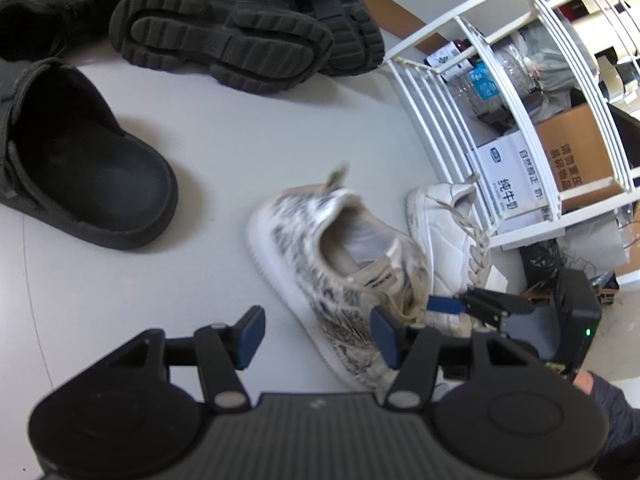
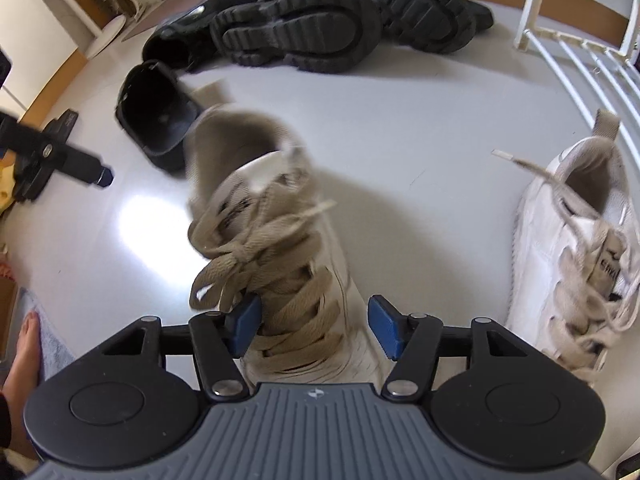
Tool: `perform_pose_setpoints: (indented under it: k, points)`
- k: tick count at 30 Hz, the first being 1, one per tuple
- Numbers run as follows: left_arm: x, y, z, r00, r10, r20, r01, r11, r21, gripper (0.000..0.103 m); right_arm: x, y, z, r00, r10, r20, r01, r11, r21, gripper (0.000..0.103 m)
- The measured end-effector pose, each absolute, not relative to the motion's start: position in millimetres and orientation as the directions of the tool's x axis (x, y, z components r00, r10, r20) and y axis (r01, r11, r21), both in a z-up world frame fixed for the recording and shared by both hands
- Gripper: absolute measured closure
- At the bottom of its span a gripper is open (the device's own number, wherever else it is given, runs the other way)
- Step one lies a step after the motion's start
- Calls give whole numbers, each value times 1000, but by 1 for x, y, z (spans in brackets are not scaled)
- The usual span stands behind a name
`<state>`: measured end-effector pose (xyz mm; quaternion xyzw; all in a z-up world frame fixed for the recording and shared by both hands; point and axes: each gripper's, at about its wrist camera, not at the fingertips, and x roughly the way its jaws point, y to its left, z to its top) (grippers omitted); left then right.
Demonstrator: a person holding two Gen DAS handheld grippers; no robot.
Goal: Organize scattered shoes
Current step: 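Lower the patterned sneaker beside the white ERKE sneaker with the left gripper, then open the left gripper and release the patterned sneaker's laces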
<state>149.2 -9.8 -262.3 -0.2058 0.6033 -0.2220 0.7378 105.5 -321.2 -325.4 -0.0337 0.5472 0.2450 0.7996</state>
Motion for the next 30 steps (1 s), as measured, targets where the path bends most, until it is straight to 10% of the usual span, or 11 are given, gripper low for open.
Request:
perform_pose_setpoints:
  k: [16, 30]
  points:
    - [148, -8, -267, 162, -573, -803, 57, 818, -572, 41, 108, -305, -321, 313, 403, -860, -383, 882, 274, 10]
    - [146, -4, -271, 154, -571, -806, 30, 818, -574, 42, 108, -306, -344, 350, 267, -898, -254, 950, 183, 22]
